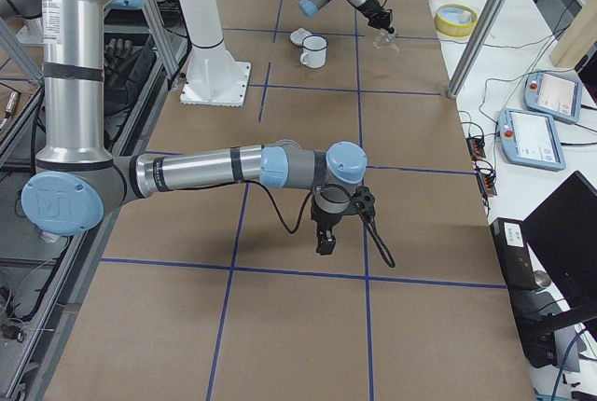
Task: Remove funnel from cup
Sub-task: 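Carry the funnel farther from the robot and set it on the table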
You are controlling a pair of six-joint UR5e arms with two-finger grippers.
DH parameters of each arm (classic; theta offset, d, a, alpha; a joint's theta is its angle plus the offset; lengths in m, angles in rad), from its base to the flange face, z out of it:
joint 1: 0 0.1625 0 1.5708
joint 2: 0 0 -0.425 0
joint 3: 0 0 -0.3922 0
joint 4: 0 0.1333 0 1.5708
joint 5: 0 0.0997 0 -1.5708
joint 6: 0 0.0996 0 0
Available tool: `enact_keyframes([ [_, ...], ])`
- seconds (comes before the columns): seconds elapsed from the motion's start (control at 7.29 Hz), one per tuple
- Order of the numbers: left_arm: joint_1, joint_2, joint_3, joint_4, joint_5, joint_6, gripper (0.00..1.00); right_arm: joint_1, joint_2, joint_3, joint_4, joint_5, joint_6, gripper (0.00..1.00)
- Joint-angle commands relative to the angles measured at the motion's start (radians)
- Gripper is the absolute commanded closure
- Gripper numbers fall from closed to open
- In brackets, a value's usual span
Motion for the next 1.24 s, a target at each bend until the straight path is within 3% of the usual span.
enact_keyframes([
  [0.0,-0.007,-0.024,0.098,-0.064,0.01,0.004,1.0,0.0,0.0,0.0,0.0,0.0,0.0,0.0],
  [0.14,-0.007,-0.024,0.098,-0.064,0.01,0.007,0.93,0.0,0.0,0.0,-0.002,0.0,0.0,0.0],
  [0.27,-0.007,-0.024,0.096,-0.064,0.01,0.007,0.71,0.0,0.0,0.0,0.0,0.0,0.0,0.0],
  [0.41,-0.007,-0.024,0.096,-0.064,0.01,0.009,0.57,0.0,0.0,0.0,0.0,0.0,0.0,0.0],
  [0.69,-0.007,-0.023,0.096,-0.063,0.01,0.015,0.46,0.0,0.0,0.0,0.0,0.0,0.0,0.0],
  [0.82,-0.01,-0.023,0.095,-0.061,0.01,0.047,0.29,0.0,0.0,0.0,0.0,0.0,0.0,0.0],
  [1.1,-0.025,0.012,0.008,-0.034,-0.024,0.231,0.25,0.0,0.0,0.0,0.0,0.0,0.0,0.0],
])
